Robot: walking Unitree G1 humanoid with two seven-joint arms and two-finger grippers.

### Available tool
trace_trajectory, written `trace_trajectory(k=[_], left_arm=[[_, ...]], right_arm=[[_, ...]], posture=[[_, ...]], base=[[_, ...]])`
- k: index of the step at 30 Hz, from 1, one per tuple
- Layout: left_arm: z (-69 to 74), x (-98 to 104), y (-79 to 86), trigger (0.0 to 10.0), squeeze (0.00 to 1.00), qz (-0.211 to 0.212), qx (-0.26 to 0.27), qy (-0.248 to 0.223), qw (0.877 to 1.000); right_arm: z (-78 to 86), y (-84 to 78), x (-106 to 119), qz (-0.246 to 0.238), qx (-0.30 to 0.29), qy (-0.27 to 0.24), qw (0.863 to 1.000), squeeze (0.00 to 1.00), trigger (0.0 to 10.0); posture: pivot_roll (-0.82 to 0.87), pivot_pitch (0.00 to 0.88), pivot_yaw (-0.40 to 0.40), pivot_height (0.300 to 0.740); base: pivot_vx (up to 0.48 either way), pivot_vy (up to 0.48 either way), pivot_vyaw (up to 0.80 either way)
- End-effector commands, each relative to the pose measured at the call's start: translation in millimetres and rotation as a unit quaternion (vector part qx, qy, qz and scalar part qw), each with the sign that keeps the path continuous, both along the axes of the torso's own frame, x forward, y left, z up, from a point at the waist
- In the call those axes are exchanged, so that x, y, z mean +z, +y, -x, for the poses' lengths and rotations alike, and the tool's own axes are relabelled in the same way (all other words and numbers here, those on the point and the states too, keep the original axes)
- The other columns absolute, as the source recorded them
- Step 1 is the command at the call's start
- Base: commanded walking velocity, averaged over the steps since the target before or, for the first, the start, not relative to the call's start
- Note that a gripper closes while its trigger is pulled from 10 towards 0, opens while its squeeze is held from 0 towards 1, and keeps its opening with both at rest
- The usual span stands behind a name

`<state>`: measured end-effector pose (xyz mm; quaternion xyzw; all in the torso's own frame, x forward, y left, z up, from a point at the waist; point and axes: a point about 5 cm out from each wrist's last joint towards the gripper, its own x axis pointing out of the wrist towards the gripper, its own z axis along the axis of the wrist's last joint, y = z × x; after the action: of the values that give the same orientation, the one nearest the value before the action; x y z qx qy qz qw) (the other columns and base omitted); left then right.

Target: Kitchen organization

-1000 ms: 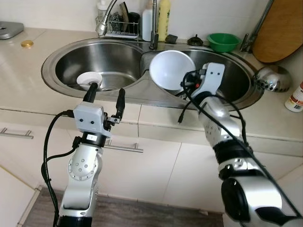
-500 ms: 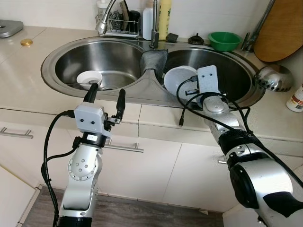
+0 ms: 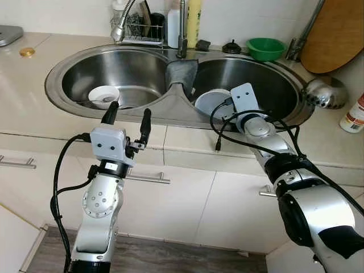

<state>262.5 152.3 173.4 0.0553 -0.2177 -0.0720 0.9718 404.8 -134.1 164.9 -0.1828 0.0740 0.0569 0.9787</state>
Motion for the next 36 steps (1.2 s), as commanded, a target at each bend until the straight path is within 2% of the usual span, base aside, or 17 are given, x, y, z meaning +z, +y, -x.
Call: trace_trajectory(k=[1, 13, 17, 20, 23, 24, 26, 27, 28, 30, 32, 35, 36], left_arm=[[0.2, -2.2, -2.2, 10.0, 0.00, -0.009, -0.006, 0.007, 1.000], [0.3, -4.4, -2.8, 10.0, 0.00, -0.011, -0.008, 0.012, 1.000], [-0.1, -5.5, -2.5, 10.0, 0.00, -0.013, -0.008, 0.015, 1.000], [-0.3, -5.6, -2.7, 10.0, 0.00, -0.013, -0.009, 0.015, 1.000], [-0.3, -5.8, -2.4, 10.0, 0.00, -0.014, -0.009, 0.016, 1.000], [-0.3, -5.8, -2.2, 10.0, 0.00, -0.013, -0.008, 0.016, 1.000], [-0.4, -5.7, -2.1, 10.0, 0.00, -0.013, -0.007, 0.016, 1.000], [-0.5, -5.5, -1.9, 10.0, 0.00, -0.012, -0.006, 0.016, 1.000], [-0.7, -5.2, -1.7, 10.0, 0.00, -0.012, -0.006, 0.016, 1.000], [-0.9, -4.8, -1.2, 10.0, 0.00, -0.010, -0.004, 0.016, 1.000], [-1.0, -4.5, -1.4, 10.0, 0.00, -0.009, -0.004, 0.016, 1.000], [-1.5, -4.1, -0.8, 10.0, 0.00, -0.005, -0.004, 0.017, 1.000], [-1.9, -4.1, -0.8, 10.0, 0.00, -0.005, -0.005, 0.017, 1.000]], right_arm=[[5.4, 2.6, -17.8, -0.017, 0.008, 0.040, 0.999, 1.00, 10.0], [8.1, 0.8, -24.0, -0.031, 0.007, 0.046, 0.998, 1.00, 10.0], [12.0, 10.4, -31.9, 0.006, 0.082, 0.083, 0.993, 1.00, 10.0], [13.1, 11.7, -34.0, 0.023, 0.097, 0.092, 0.991, 1.00, 10.0], [12.3, 11.2, -31.6, 0.006, 0.091, 0.084, 0.992, 1.00, 10.0], [11.1, 12.1, -27.4, -0.015, 0.082, 0.068, 0.994, 1.00, 10.0], [10.3, 12.6, -24.5, -0.027, 0.077, 0.055, 0.995, 1.00, 10.0], [9.1, 13.1, -19.4, -0.051, 0.070, 0.037, 0.996, 0.38, 10.0], [8.0, 13.7, -13.4, -0.082, 0.064, 0.017, 0.994, 0.00, 10.0], [6.8, 13.9, -0.5, -0.131, 0.054, -0.030, 0.989, 0.00, 10.0], [8.5, 14.9, 9.2, -0.149, 0.061, -0.072, 0.984, 0.00, 10.0], [12.6, 15.0, 17.5, -0.178, 0.067, -0.107, 0.976, 0.00, 10.0], [15.4, 13.1, 23.4, -0.196, 0.069, -0.129, 0.970, 0.00, 10.0]], posture=[[0.03, 0.000, -0.035, 0.740], [0.04, 0.000, -0.035, 0.740], [0.03, 0.000, -0.032, 0.740], [0.03, 0.000, -0.031, 0.740], [0.03, 0.000, -0.033, 0.740], [0.03, 0.000, -0.033, 0.740], [0.03, 0.000, -0.033, 0.740], [0.04, 0.000, -0.034, 0.740], [0.04, 0.000, -0.034, 0.740], [0.03, 0.000, -0.035, 0.740], [0.04, 0.000, -0.035, 0.740], [0.03, 0.000, -0.036, 0.740], [0.03, 0.000, -0.036, 0.740]], base=[[0.000, 0.000, 0.00], [0.000, 0.000, 0.00], [0.000, 0.000, 0.00], [0.000, 0.000, 0.00], [0.000, 0.000, 0.00], [0.000, 0.000, 0.00], [0.000, 0.000, 0.00], [0.000, 0.000, 0.00], [0.000, 0.000, 0.00], [0.000, 0.000, 0.00], [0.000, 0.000, 0.00], [0.000, 0.000, 0.00], [0.000, 0.469, 0.00]])
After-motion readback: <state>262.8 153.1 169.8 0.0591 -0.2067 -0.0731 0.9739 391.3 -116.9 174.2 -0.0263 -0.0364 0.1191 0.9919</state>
